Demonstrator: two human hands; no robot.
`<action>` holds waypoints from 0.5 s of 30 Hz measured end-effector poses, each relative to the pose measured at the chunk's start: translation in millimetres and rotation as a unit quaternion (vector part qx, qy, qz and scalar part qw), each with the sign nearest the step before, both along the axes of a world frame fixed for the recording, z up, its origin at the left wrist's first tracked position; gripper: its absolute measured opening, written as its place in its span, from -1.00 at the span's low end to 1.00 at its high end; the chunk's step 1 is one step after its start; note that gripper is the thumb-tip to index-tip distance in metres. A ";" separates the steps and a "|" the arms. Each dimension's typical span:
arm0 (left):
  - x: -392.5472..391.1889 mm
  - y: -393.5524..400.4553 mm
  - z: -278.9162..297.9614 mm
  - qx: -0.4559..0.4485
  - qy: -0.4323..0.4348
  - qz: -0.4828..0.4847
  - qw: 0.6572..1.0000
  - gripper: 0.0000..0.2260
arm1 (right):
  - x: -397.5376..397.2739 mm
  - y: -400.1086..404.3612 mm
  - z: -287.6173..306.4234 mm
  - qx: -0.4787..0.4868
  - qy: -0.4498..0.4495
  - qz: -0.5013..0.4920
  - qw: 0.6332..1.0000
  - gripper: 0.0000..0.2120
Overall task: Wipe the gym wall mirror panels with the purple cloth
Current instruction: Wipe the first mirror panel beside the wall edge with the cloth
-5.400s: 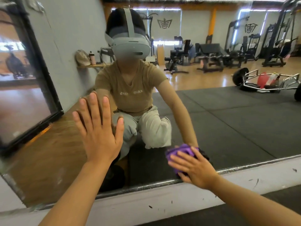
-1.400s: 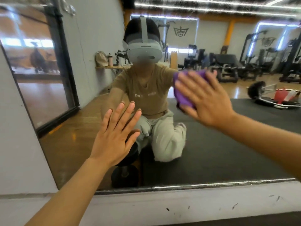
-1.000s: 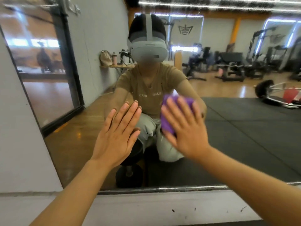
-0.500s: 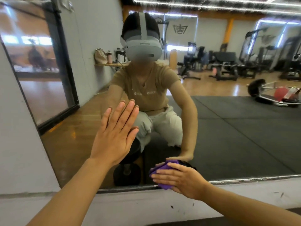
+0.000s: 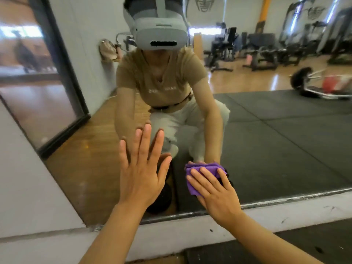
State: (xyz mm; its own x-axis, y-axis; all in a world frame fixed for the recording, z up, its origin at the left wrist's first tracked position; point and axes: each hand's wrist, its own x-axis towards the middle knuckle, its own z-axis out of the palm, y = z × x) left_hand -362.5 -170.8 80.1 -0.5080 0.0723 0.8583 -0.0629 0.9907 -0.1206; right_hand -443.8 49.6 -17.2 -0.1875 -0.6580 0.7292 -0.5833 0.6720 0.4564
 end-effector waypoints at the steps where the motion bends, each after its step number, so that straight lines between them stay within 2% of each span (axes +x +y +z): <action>1: -0.5 1.3 -1.2 -0.001 -0.002 0.007 1.000 -0.36 | 1.7 -3.9 -4.1 -0.022 -0.010 0.001 1.000 -0.37; 3: -1.0 2.1 -2.0 -0.005 0.001 0.010 1.000 -0.37 | 3.8 -12.8 -11.9 -0.065 -0.034 0.009 0.997 -0.46; 7: 2.4 10.1 -5.1 0.028 0.010 0.028 0.999 -0.39 | 1.4 -27.3 -19.0 -0.129 -0.067 0.027 0.989 -0.46; 12: 11.4 30.5 -11.3 0.107 -0.002 0.083 0.991 -0.39 | 9.6 -23.2 -16.7 -0.121 -0.126 0.038 0.984 -0.48; 15: 19.8 28.6 -10.6 0.096 -0.030 0.093 0.990 -0.35 | 15.4 -18.2 -17.1 -0.096 -0.146 0.048 0.983 -0.49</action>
